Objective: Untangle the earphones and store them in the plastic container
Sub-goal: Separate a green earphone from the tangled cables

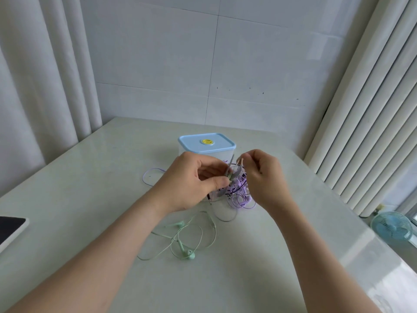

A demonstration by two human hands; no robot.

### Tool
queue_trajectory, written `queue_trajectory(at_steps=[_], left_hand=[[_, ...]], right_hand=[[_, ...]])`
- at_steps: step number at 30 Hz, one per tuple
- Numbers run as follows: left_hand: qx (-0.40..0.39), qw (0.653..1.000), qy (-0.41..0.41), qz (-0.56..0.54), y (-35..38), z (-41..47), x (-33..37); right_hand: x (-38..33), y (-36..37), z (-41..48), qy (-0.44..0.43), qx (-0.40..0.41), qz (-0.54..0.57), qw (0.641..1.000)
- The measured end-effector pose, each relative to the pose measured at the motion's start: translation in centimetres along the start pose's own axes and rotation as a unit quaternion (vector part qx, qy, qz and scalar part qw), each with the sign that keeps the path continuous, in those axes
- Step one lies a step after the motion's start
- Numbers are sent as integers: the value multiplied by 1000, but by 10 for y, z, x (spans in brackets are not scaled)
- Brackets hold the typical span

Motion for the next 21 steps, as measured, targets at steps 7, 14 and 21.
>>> queue_trajectory(at_steps=[7,14,21], left_hand=[[129,986,21,-108,-29,-8,-2],[156,968,-39,-195,-20,-7,-25],[163,946,-75,-268,-12,-6,-39]], right_hand=[[-8,33,-5,-10,-154,-34,987],[-11,53,-11,-18,-272,20,962],[-18,56,-22,-1,-336,32,941]])
Point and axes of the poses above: each hand's wrist, its own z-axis towards the middle knuckle, its own y-axis out of the palm, x = y × z, the point moved 9 cm from there along z, towards the middle knuckle, and after that the axes turned 15 degrees about -x, right-handed, at the moved point
